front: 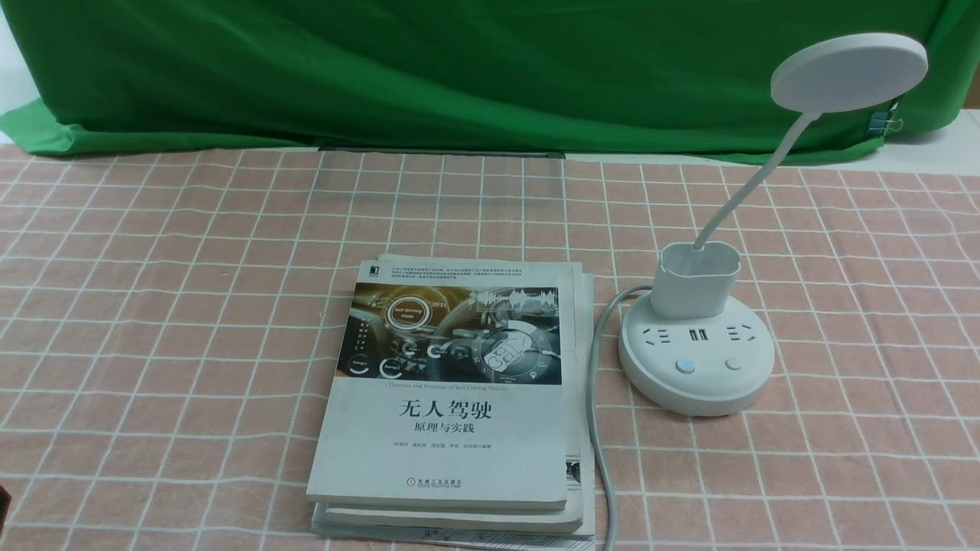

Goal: Turn on the table lamp on the pink coffee tablecloth with your hand.
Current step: 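Press the button on the base of the white desk lamp with the right gripper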

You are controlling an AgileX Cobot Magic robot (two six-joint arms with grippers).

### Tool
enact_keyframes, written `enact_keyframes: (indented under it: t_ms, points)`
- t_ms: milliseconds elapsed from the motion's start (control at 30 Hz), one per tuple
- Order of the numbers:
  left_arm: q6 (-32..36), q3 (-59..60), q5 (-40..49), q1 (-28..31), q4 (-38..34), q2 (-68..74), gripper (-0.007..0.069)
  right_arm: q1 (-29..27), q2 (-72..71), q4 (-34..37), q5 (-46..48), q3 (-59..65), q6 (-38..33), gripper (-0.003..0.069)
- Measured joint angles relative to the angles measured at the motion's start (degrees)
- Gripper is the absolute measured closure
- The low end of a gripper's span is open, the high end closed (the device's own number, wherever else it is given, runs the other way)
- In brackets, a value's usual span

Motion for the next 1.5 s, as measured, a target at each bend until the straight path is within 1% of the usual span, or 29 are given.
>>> enact_keyframes:
  t_ms: [33,100,167,200,233,267,367,467,567,667,833,900,967,1033,1167,1200,1267,1500]
  points:
    - [0.0,0.0,0.0,0.0,0.0,0.0,0.0606,0.0,0.1,0.1,0.8,-0.2,-0.1,0.0466]
    - [0.0,0.0,0.0,0.0,0.0,0.0,0.0606,0.0,2.7,0.1,6.5,-3.4,-2.9,0.0519]
    - [0.0,0.0,0.0,0.0,0.0,0.0,0.0606,0.0,7.2,0.1,11.9,-8.0,-7.0,0.0550]
    - [0.0,0.0,0.0,0.0,0.0,0.0,0.0606,0.0,10.7,0.1,16.7,-12.2,-10.1,0.0564]
    - [0.0,0.0,0.0,0.0,0.0,0.0,0.0606,0.0,11.3,0.1,17.5,-12.9,-11.2,0.0568]
    - [0.0,0.0,0.0,0.0,0.0,0.0,0.0606,0.0,16.6,0.1,22.9,-17.4,-15.2,0.0575]
    - [0.0,0.0,0.0,0.0,0.0,0.0,0.0606,0.0,27.4,0.1,35.7,-27.0,-23.4,0.0581]
    - [0.0,0.0,0.0,0.0,0.0,0.0,0.0606,0.0,37.3,0.1,47.1,-35.4,-29.2,0.0582]
    - [0.0,0.0,0.0,0.0,0.0,0.0,0.0606,0.0,45.7,0.1,53.2,-41.1,-32.9,0.0583]
    - [0.0,0.0,0.0,0.0,0.0,0.0,0.0606,0.0,53.0,0.3,55.0,-45.0,-34.3,0.0594]
    - [0.0,0.0,0.0,0.0,0.0,0.0,0.0606,0.7,61.9,1.6,55.1,-49.5,-35.7,0.0627]
    - [0.0,0.0,0.0,0.0,0.0,0.0,0.0606,3.4,66.5,1.8,55.0,-51.5,-35.8,0.0627]
    - [0.0,0.0,0.0,0.0,0.0,0.0,0.0606,4.7,67.9,1.8,55.0,-52.4,-35.8,0.0627]
    - [0.0,0.0,0.0,0.0,0.0,0.0,0.0606,9.7,73.0,2.1,54.9,-54.9,-35.8,0.0627]
    - [0.0,0.0,0.0,0.0,0.0,0.0,0.0606,15.6,81.4,2.4,53.9,-58.2,-36.1,0.0627]
    - [0.0,0.0,0.0,0.0,0.0,0.0,0.0606,15.8,81.4,2.4,53.9,-58.3,-36.2,0.0627]
    - [0.0,0.0,0.0,0.0,0.0,0.0,0.0606,17.1,86.4,2.7,51.9,-59.7,-36.6,0.0627]
    - [0.0,0.0,0.0,0.0,0.0,0.0,0.0606,16.6,96.0,2.7,46.5,-63.7,-37.2,0.0627]
